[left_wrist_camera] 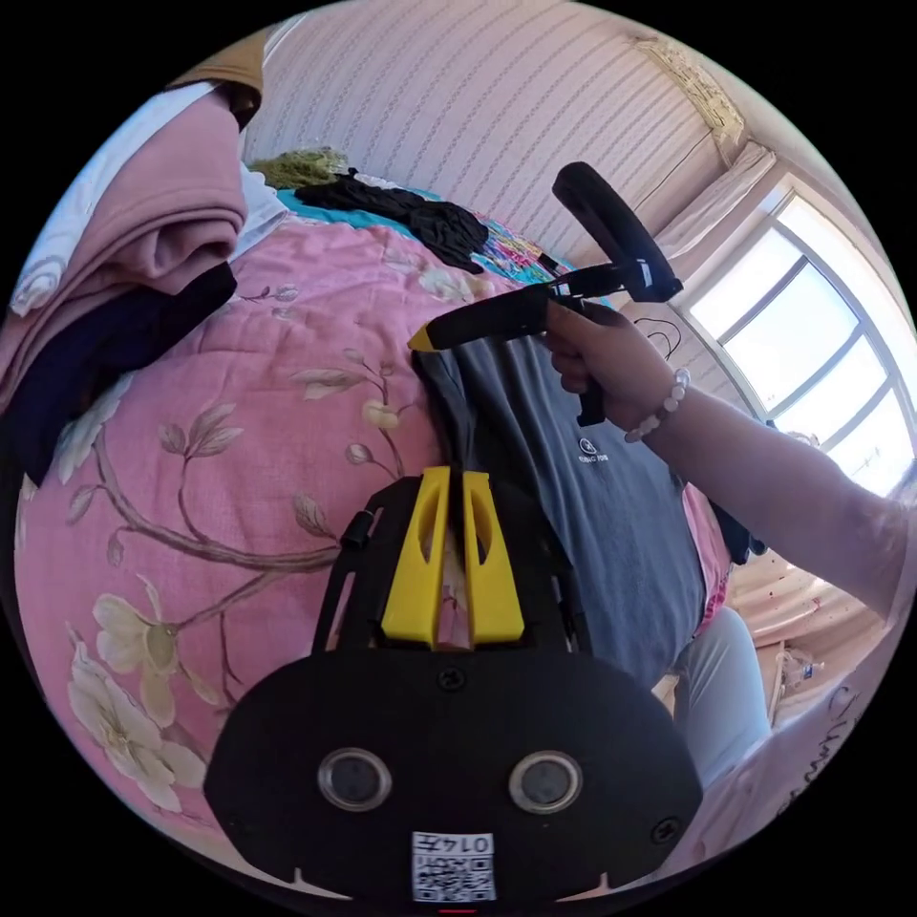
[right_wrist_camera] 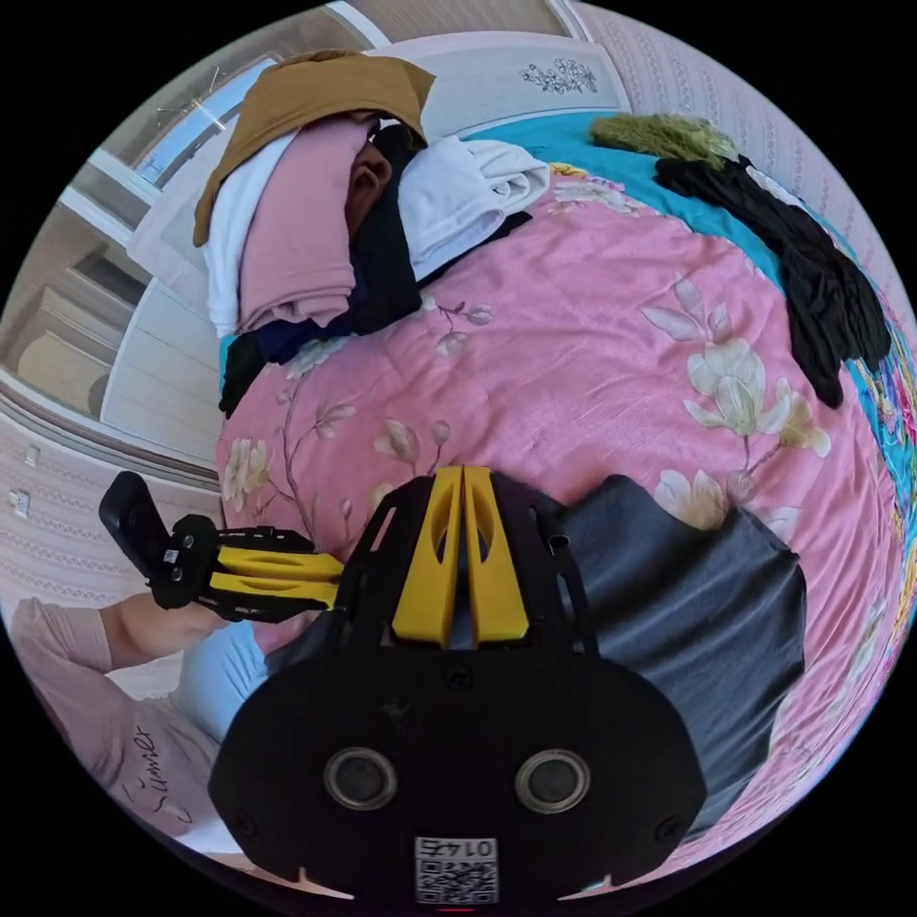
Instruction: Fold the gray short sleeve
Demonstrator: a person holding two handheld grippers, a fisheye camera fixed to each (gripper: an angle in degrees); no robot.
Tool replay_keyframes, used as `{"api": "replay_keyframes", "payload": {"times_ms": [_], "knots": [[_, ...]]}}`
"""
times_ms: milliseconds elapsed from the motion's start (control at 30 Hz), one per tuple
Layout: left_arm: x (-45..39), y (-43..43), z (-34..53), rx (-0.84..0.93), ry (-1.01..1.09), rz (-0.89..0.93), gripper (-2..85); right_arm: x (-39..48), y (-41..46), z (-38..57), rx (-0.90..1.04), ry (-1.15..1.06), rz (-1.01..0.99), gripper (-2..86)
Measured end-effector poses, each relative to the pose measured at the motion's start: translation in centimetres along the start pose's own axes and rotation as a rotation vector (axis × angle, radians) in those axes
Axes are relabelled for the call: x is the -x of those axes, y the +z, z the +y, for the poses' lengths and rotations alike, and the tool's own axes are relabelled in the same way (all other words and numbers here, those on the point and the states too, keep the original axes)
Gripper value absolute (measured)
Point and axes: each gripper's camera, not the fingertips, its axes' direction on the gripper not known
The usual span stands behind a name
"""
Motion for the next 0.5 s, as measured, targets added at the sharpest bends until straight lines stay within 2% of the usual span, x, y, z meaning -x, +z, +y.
{"api": "replay_keyframes", "payload": {"times_ms": [200,300,400,500], "knots": [[0.4,-5.6,1.2,-0.031,-0.046,-0.055,0.0,0.7,4.1,-5.3,-0.004,-0.044,0.021,1.2],[0.9,-6.6,1.6,0.007,-0.059,-0.038,0.1,-0.4,7.0,-6.8,0.085,-0.007,0.113,4.7],[0.5,-8.2,2.0,0.018,-0.042,-0.058,0.2,-1.7,11.5,-8.3,0.242,-0.009,0.133,3.0],[0.0,-10.9,2.3,-0.001,-0.054,-0.039,0.2,-2.1,12.2,-10.3,0.137,-0.03,0.117,1.4]]}}
